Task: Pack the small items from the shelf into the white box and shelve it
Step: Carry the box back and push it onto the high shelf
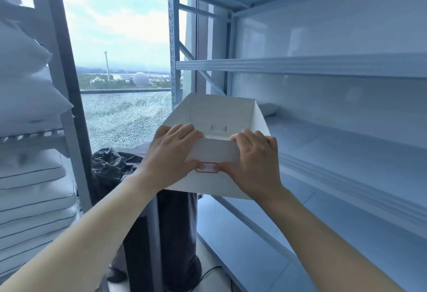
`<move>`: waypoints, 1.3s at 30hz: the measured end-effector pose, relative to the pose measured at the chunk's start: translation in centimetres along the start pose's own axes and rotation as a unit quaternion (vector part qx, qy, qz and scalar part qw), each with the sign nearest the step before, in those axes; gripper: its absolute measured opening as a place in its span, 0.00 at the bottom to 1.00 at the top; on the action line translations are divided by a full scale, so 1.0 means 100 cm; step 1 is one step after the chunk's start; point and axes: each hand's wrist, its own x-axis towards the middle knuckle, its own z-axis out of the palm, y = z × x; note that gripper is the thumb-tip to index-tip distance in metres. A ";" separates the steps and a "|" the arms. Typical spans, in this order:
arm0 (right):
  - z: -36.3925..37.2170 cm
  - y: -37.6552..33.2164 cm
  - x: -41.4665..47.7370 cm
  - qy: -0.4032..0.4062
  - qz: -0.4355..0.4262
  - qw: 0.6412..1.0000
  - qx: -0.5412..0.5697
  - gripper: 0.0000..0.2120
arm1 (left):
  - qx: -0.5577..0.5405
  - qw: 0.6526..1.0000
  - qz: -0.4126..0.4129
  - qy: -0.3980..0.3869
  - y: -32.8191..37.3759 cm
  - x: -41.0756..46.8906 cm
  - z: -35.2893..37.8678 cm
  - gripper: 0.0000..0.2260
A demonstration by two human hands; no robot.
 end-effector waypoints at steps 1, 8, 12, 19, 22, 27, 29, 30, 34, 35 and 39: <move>0.008 0.000 0.007 0.003 -0.004 1.000 0.001 0.25 | 0.008 1.000 -0.001 0.004 -0.009 0.004 0.004 0.27; 0.079 0.018 0.066 0.036 -0.041 0.998 0.011 0.26 | 0.035 0.999 -0.006 0.031 -0.077 0.042 0.046 0.28; 0.130 0.039 0.106 0.047 -0.055 0.997 0.018 0.26 | 0.056 0.998 -0.010 0.039 -0.115 0.072 0.078 0.27; 0.207 0.078 0.183 0.081 -0.095 0.991 0.050 0.27 | 0.105 0.993 -0.024 0.055 -0.178 0.132 0.130 0.26; 0.233 0.090 0.210 0.095 -0.115 0.987 0.062 0.27 | 0.117 0.990 -0.029 0.069 -0.201 0.151 0.145 0.27; 0.267 0.103 0.243 0.107 -0.131 0.983 0.074 0.27 | 0.127 0.988 -0.034 0.081 -0.228 0.173 0.166 0.26; 0.277 0.107 0.253 0.108 -0.137 0.982 0.073 0.27 | 0.128 0.987 -0.039 0.089 -0.237 0.180 0.175 0.26; 0.282 0.109 0.258 0.108 -0.139 0.982 0.071 0.26 | 0.126 0.987 -0.038 0.093 -0.242 0.183 0.179 0.26; 0.298 0.115 0.279 0.113 -0.141 0.982 0.060 0.26 | 0.111 0.988 -0.033 0.106 -0.265 0.201 0.194 0.26; 0.302 0.116 0.285 0.116 -0.141 0.982 0.057 0.25 | 0.109 0.987 -0.034 0.109 -0.271 0.206 0.198 0.26; 0.319 0.118 0.308 0.136 -0.147 0.979 0.036 0.25 | 0.097 0.988 -0.028 0.119 -0.297 0.225 0.210 0.25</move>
